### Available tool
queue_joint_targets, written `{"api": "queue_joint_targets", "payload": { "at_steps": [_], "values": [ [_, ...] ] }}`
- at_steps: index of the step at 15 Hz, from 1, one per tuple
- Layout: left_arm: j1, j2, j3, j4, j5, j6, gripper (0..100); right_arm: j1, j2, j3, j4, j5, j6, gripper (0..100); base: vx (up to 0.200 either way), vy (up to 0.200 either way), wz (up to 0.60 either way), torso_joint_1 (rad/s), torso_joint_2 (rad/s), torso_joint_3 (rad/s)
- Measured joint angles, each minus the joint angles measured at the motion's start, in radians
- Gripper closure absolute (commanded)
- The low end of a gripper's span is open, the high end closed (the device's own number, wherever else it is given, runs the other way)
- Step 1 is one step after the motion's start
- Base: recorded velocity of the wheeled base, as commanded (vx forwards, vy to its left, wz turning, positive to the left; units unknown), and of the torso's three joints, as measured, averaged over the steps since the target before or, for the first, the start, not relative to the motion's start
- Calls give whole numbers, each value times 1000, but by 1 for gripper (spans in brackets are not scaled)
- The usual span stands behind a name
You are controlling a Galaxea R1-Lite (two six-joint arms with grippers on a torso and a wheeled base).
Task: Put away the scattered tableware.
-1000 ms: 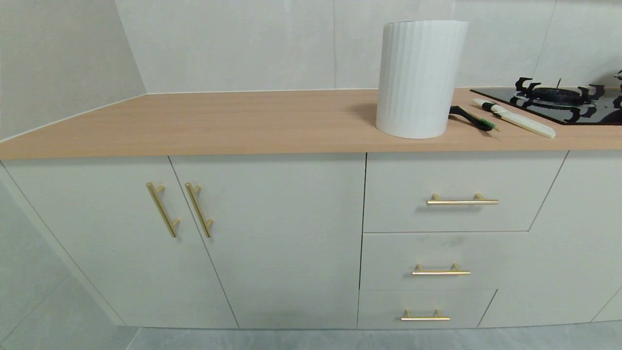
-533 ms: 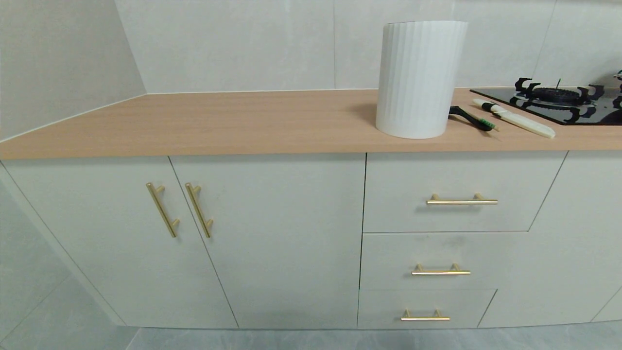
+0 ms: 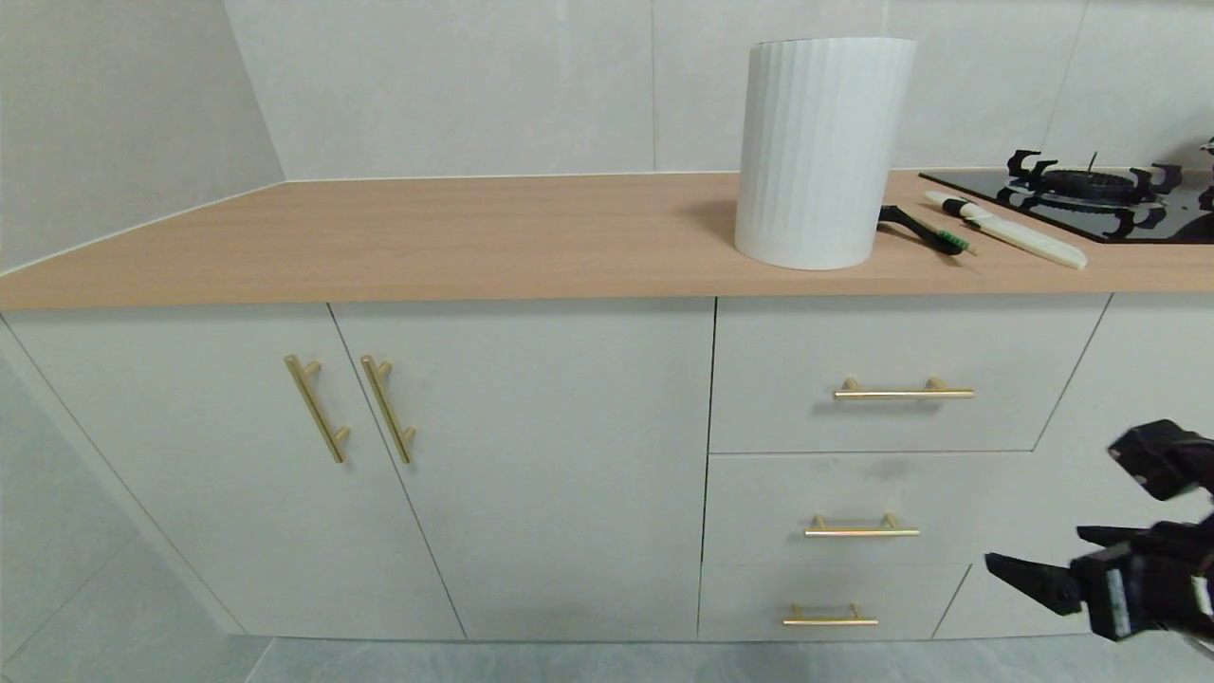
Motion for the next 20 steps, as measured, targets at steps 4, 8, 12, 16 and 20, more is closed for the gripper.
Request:
{"api": "queue_joint_targets", "payload": {
  "at_steps": [4,8,12,16,20],
  "values": [
    [1,0,0,0,0,-1,0,32,405,-39,-323,-33,10,0,0,0,0,0,0,0],
    [0,0,0,0,0,0,0,54,690,-48,-656,-127,83,0,0,0,0,0,0,0],
    [1,0,0,0,1,0,0,64,915,-68,-910,-193,128,0,0,0,0,0,0,0],
    [1,0,0,0,1,0,0,73,1036,-133,-969,-226,152,0,0,0,0,0,0,0],
    [0,0,0,0,0,0,0,70,1096,-200,-970,-261,161,0,0,0,0,0,0,0]
  ]
}}
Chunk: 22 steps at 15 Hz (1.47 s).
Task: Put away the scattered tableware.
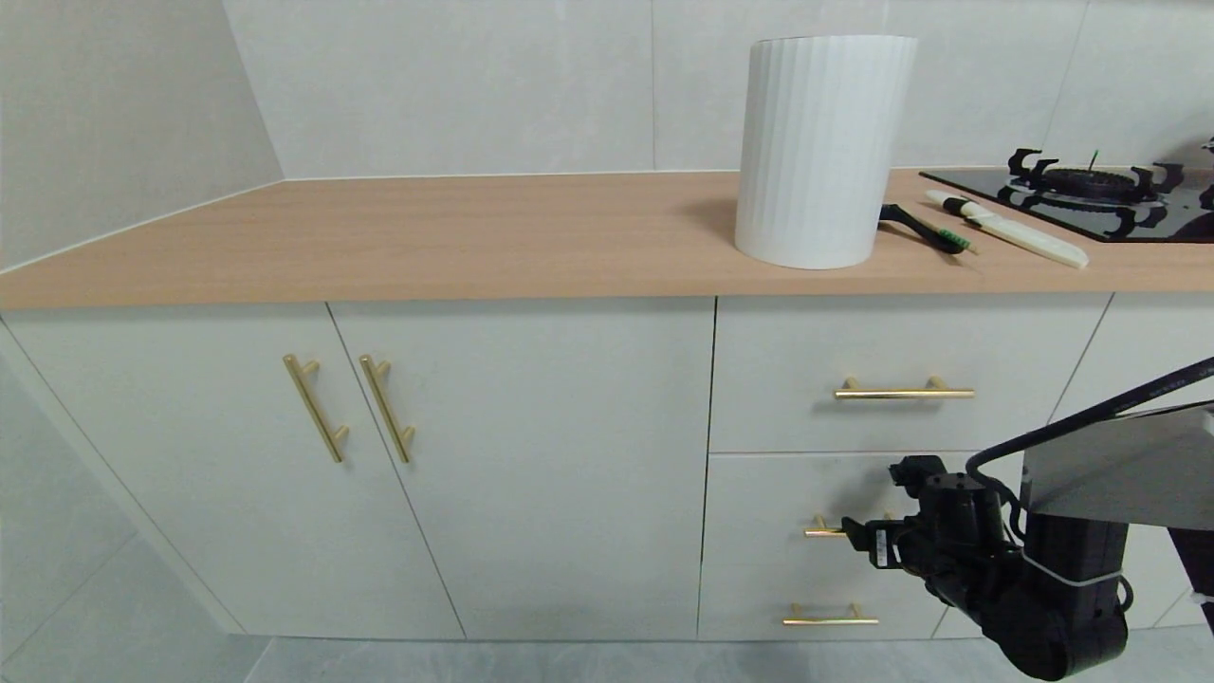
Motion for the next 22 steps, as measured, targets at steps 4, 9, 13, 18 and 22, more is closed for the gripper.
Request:
{"api": "queue_joint_targets", "payload": {
  "at_steps": [4,9,13,18,22],
  "values": [
    [0,0,0,0,0,0,0,-1,21,-6,4,0,-6,0,0,0,0,0,0,0],
    [0,0,0,0,0,0,0,1,23,21,23,0,-36,0,0,0,0,0,0,0],
    [0,0,0,0,0,0,0,4,-11,84,30,5,-60,0,0,0,0,0,0,0],
    [0,0,0,0,-1,0,0,12,-297,201,329,62,-83,0,0,0,0,0,0,0],
    [0,0,0,0,0,0,0,61,-704,136,831,83,-61,0,0,0,0,0,0,0]
  ]
}}
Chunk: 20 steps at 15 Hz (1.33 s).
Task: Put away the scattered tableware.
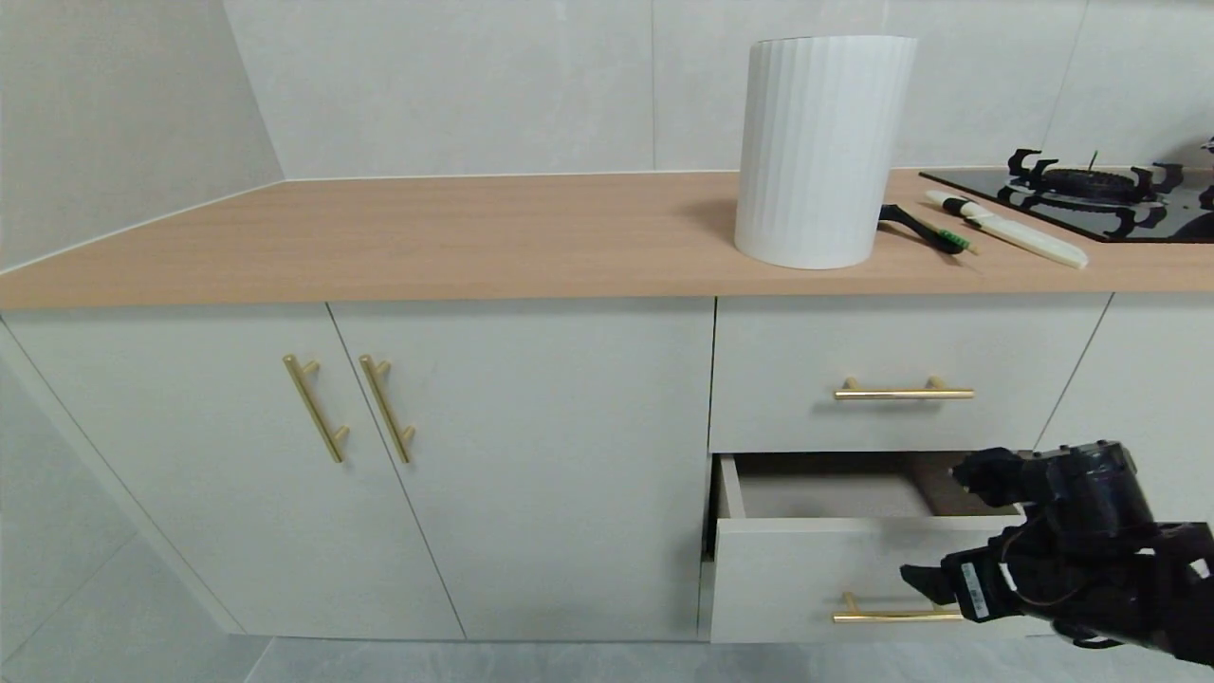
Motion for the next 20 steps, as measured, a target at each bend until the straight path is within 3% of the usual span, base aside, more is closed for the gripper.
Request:
{"api": "queue_joint_targets", "payload": {
  "at_steps": [1,3,6,12,20],
  "values": [
    [0,0,0,0,0,0,0,19,-81,-34,70,2,26,0,0,0,0,0,0,0],
    [0,0,0,0,0,1,0,41,-160,-67,47,4,61,0,0,0,0,0,0,0],
    [0,0,0,0,0,0,0,50,-135,-73,-74,-9,76,0,0,0,0,0,0,0],
    [0,0,0,0,0,0,0,51,152,-51,-363,-109,102,0,0,0,0,0,0,0],
    [0,0,0,0,0,0,0,51,213,-24,-338,-103,94,0,0,0,0,0,0,0]
  ]
}}
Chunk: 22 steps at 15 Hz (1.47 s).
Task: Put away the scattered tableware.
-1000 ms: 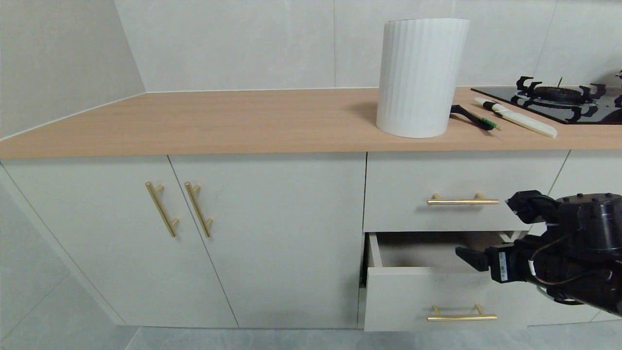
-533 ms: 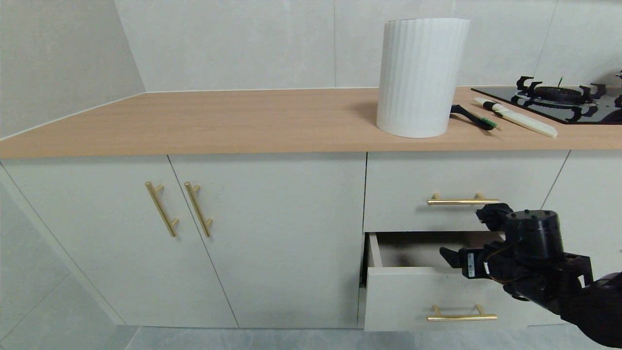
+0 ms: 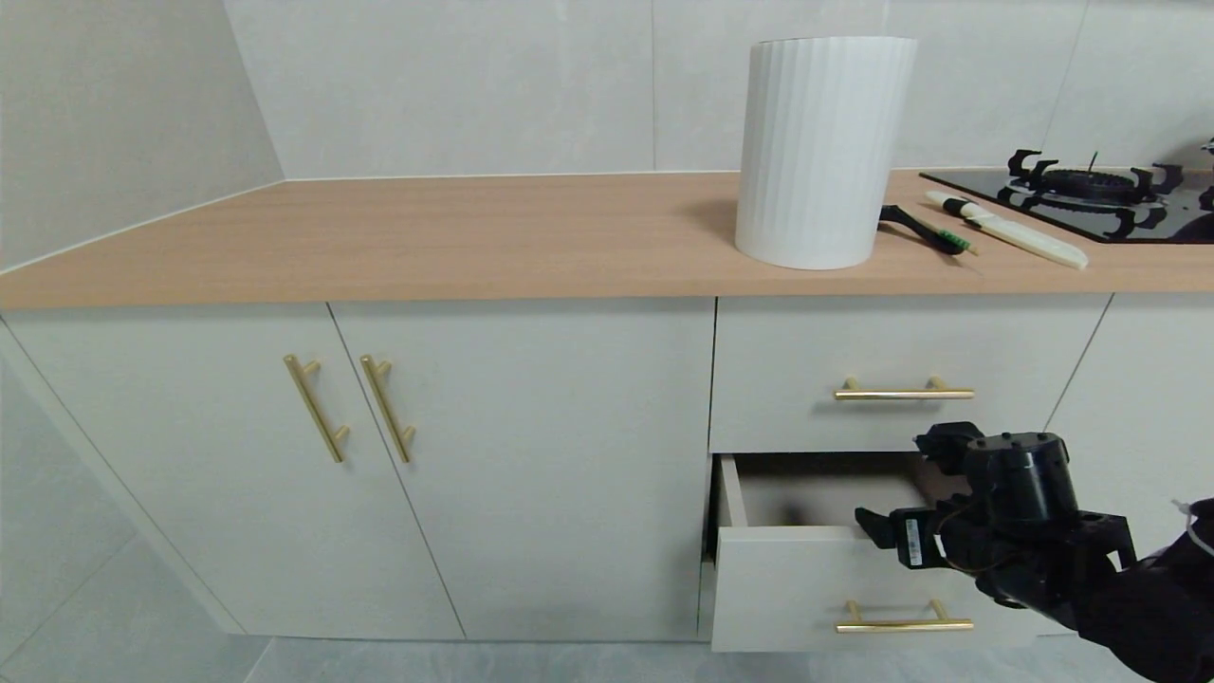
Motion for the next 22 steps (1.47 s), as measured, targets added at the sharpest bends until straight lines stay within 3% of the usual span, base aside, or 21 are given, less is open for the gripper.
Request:
{"api": "queue_joint_targets", "payload": {
  "at_steps": [2,9,15,19,22],
  "values": [
    [0,0,0,0,0,0,0,0,-29,-2,77,2,0,0,0,0,0,0,0,0],
    [0,0,0,0,0,0,0,6,-218,-46,554,68,-94,0,0,0,0,0,0,0],
    [0,0,0,0,0,0,0,78,-359,-54,921,127,-279,0,0,0,0,0,0,0],
    [0,0,0,0,0,0,0,90,-393,-73,935,142,-274,0,0,0,0,0,0,0],
    [0,0,0,0,0,0,0,87,-431,-114,937,154,-173,0,0,0,0,0,0,0]
  ]
}}
